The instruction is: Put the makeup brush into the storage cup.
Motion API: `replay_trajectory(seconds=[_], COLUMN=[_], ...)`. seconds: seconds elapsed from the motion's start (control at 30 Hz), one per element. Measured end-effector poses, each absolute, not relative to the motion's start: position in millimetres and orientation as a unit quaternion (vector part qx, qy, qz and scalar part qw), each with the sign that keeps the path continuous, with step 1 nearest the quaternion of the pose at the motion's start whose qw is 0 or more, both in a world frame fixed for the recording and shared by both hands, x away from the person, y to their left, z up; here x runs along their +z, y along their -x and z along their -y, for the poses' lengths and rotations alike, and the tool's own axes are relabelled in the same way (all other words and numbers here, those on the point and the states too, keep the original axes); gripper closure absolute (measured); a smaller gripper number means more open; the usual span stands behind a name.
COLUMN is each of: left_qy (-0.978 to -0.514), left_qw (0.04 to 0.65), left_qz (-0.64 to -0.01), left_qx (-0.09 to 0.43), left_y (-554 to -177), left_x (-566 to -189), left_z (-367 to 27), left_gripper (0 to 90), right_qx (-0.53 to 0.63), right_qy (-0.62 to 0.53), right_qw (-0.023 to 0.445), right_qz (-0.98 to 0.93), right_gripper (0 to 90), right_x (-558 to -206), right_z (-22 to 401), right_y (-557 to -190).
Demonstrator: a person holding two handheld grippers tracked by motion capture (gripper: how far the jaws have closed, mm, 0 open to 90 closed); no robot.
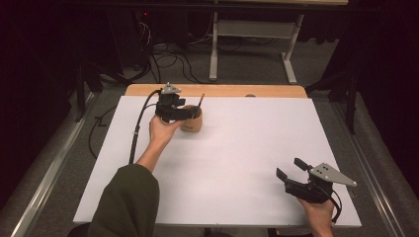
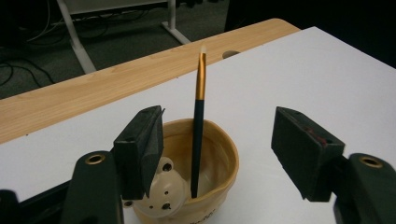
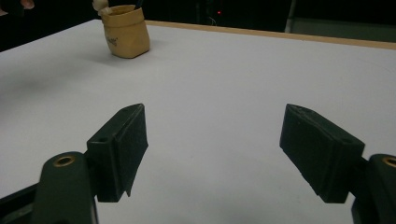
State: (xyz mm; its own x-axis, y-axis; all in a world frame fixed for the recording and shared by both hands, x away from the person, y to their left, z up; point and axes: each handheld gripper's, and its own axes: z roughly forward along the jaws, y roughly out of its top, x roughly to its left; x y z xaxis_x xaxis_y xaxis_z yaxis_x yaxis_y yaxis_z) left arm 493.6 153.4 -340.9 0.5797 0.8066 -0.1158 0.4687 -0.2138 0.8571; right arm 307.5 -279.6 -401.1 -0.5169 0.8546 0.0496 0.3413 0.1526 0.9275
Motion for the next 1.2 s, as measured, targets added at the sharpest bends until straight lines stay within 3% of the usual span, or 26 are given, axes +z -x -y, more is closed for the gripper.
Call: replay_trajectory(seconds=[1.2], left_qy=[-0.751], left_qw=[0.486], left_qz=[-0.414], left_qx=[0.17], left_y=[-461.8], left_x=[-328.5], left_z=[-184.0], left_gripper=[25.4], right_qx=[0.496], right_qy=[-0.42], right_qw=[0.257], right_qz=[-0.715], right_gripper=[25.1], right_x=[-401.9], right_z=[277.0], right_y=[-310.2])
